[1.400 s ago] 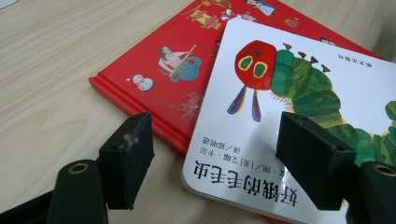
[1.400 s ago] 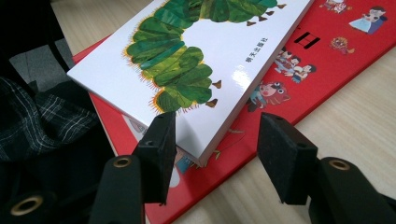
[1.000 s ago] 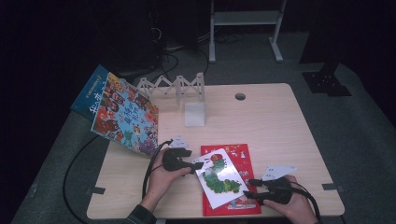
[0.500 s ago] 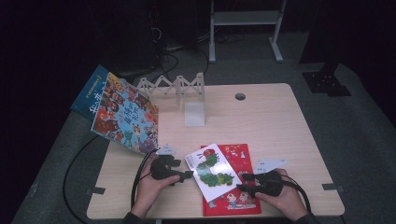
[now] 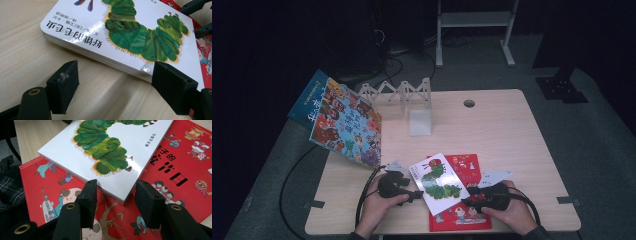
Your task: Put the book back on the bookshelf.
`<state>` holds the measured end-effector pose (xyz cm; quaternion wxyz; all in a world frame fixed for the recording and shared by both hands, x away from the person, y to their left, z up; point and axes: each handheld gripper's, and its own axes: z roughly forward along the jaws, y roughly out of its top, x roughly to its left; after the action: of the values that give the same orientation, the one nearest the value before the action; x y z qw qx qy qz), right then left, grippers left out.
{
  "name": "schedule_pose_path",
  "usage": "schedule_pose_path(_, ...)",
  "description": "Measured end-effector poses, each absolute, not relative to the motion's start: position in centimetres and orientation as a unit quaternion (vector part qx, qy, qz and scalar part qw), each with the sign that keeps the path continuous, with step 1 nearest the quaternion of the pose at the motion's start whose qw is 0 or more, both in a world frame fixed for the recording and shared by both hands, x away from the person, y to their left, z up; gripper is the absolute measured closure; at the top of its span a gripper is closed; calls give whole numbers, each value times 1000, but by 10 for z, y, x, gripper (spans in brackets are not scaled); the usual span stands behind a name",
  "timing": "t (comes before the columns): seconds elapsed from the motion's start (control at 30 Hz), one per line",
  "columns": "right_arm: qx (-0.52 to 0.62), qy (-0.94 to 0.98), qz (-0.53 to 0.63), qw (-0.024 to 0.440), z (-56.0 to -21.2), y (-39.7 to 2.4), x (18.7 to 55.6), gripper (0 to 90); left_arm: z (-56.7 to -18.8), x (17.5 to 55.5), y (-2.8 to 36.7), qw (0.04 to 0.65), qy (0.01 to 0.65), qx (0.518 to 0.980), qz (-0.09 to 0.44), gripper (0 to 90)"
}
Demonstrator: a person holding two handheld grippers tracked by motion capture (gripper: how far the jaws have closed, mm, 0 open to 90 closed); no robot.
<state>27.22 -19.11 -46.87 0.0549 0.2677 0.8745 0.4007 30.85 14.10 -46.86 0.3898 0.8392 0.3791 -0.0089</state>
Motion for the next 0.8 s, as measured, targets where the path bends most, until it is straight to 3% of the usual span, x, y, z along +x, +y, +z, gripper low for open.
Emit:
schedule_pose_path(0.37,271,875,399,47,-468,-195,270,623,-470,315,138,401,379,834,-26,191)
schedule_pose_path(0.8,258,879,398,45,-468,-189,264,644,-469,318,139,399,405,822,-26,175)
